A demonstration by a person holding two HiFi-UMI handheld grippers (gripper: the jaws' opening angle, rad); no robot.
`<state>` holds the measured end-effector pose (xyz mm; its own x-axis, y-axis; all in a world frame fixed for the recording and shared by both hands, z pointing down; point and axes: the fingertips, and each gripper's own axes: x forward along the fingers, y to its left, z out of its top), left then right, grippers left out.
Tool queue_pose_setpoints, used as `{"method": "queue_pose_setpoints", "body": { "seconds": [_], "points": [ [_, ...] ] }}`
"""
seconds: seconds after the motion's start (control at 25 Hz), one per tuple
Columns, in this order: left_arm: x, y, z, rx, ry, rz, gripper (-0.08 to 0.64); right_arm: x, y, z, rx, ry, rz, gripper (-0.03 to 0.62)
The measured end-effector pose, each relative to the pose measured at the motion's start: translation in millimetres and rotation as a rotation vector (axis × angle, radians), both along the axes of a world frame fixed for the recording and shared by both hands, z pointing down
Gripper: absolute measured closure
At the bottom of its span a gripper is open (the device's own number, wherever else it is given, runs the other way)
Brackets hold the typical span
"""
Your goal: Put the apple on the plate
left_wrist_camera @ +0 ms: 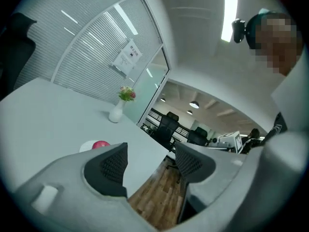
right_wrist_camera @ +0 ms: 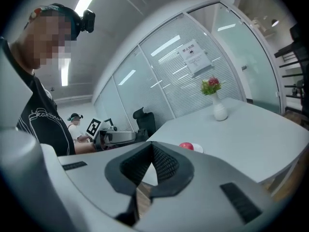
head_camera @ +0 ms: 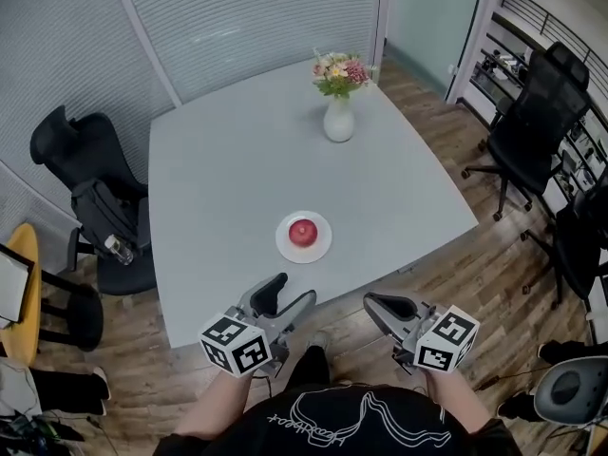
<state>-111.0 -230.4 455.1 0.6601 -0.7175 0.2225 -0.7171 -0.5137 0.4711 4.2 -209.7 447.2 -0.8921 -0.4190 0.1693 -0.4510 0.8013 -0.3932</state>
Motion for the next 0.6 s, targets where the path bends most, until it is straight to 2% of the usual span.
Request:
{"method": "queue_pose_setpoints", "body": {
  "seconds": [0.08, 0.12, 0.2, 0.32, 0.52, 0.6],
  "points": [
    [9, 19, -8, -0.009, 0.005, 0.022, 0.285, -4, 10, -7, 0.018, -0.013, -0.025, 0.584],
    [13, 28, -13, -0.002, 0.0, 0.03, 0.336, -6, 15, -10, 0.023, -0.025, -0.037, 0.584],
    [17, 42, -23, 0.024, -0.013, 0.039, 0.523, -9, 22, -16, 0.026, -0.047, -0.057, 0.584],
    [26, 61, -35, 0.049, -0.011, 0.078, 0.54, -14, 31, -24, 0.024, -0.056, -0.086, 0.584],
    [35, 76, -49, 0.107, -0.101, 0.095, 0.545, -22, 45, -33, 0.052, -0.026, -0.131, 0.584],
    [37, 78, -52, 0.115, -0.106, 0.093, 0.546, -20, 47, -32, 0.049, -0.007, -0.127, 0.584]
  ]
}}
